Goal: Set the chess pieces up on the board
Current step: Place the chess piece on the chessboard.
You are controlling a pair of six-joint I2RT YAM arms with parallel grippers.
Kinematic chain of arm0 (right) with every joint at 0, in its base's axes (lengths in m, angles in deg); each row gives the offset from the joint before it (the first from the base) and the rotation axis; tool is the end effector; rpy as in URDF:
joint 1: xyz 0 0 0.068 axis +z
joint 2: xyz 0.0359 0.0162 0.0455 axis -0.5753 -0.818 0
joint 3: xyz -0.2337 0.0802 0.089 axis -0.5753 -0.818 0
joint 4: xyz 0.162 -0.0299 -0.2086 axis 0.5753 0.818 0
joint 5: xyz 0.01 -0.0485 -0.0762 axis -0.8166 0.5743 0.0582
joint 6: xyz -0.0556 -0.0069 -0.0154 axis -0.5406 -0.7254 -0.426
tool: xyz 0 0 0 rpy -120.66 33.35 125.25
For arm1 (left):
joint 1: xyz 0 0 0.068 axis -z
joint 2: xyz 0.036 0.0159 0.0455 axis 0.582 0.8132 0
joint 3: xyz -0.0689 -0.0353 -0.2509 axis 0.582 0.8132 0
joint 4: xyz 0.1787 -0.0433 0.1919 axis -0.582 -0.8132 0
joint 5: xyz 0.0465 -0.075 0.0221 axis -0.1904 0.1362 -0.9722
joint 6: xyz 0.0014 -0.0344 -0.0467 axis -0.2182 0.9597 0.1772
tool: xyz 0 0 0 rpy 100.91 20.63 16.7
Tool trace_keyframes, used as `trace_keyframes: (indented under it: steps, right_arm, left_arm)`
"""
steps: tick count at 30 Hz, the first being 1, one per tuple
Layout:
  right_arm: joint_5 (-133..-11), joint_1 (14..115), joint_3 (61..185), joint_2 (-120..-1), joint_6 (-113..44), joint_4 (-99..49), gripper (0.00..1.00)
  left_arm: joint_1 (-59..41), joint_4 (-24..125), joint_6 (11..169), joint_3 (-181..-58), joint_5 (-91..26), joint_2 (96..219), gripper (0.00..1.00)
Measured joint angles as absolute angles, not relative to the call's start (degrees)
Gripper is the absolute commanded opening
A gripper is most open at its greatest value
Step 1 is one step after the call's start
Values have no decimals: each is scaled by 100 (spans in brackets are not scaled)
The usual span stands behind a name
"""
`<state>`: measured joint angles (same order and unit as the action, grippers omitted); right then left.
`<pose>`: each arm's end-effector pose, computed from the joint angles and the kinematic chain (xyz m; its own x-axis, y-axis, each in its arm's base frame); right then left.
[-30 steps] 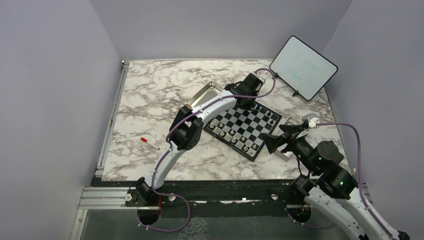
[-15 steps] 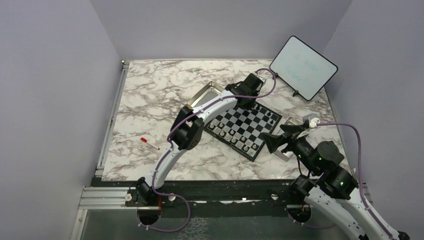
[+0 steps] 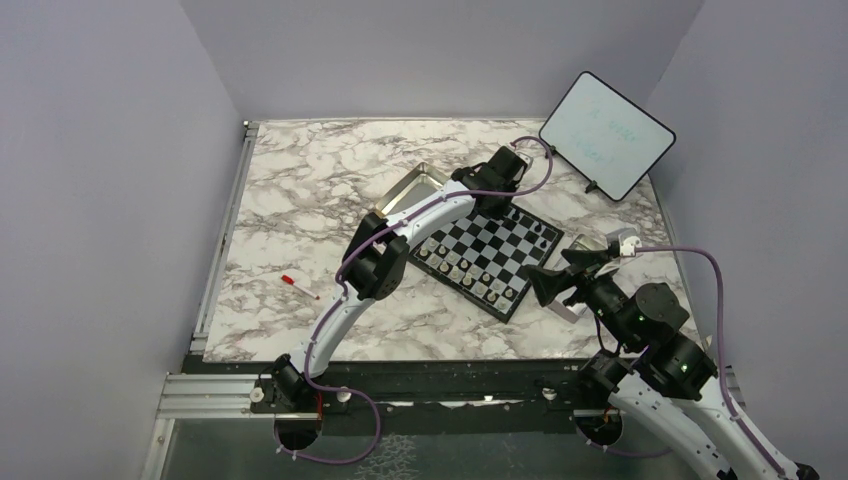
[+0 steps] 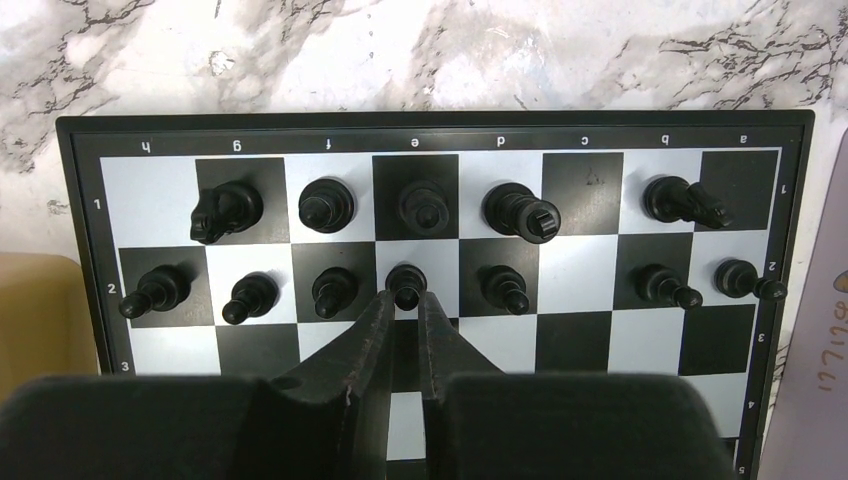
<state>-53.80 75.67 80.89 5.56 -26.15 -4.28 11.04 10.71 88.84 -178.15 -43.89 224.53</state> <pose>0.0868 0.0638 0.3103 -0.1610 0.1958 -0.9673 -0.4685 0.8475 0.2495 0.3816 -0.4008 0.1890 -0.6430 0.4063 -0.6492 0.5909 0.8024 -0.0831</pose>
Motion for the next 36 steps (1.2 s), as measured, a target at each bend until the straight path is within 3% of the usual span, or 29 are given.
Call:
trace_keyframes:
  steps: [24,36]
  right_arm:
    - [-5343,7567,8089,591,-2615,-288,100]
    - [-5341,7567,8086,597,-2613,-288,100]
  left_arm:
    - [1104,1051,8884,-17912,-4354,22591,18]
    - [1104,1049,8884,-17942,-4247,22604,13]
